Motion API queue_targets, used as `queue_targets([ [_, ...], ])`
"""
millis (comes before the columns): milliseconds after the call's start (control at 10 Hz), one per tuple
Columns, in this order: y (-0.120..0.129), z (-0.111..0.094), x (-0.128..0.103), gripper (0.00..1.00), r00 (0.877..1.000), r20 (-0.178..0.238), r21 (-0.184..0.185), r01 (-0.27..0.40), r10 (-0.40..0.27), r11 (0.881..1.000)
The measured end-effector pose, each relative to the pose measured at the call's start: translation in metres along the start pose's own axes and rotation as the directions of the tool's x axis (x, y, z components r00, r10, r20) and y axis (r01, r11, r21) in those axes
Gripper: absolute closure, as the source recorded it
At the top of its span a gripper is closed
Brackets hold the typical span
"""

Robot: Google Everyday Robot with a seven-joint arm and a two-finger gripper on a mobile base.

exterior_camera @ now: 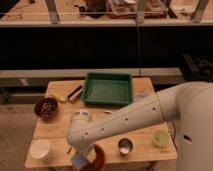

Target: Wipe red bowl with sponge

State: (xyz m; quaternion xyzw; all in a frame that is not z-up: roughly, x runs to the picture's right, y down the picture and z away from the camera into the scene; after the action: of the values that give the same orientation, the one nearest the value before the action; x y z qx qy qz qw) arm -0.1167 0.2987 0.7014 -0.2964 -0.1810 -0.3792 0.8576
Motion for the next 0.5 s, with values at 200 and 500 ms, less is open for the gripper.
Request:
queue_targets([
  [200, -0.007, 0.001, -0.009, 0.82, 0.999, -0.003, 0.004, 0.039, -0.039, 0.999],
  [500, -0.005, -0.004, -0.015, 0.82, 0.998, -0.008, 0.015, 0.058, -0.058, 0.998],
])
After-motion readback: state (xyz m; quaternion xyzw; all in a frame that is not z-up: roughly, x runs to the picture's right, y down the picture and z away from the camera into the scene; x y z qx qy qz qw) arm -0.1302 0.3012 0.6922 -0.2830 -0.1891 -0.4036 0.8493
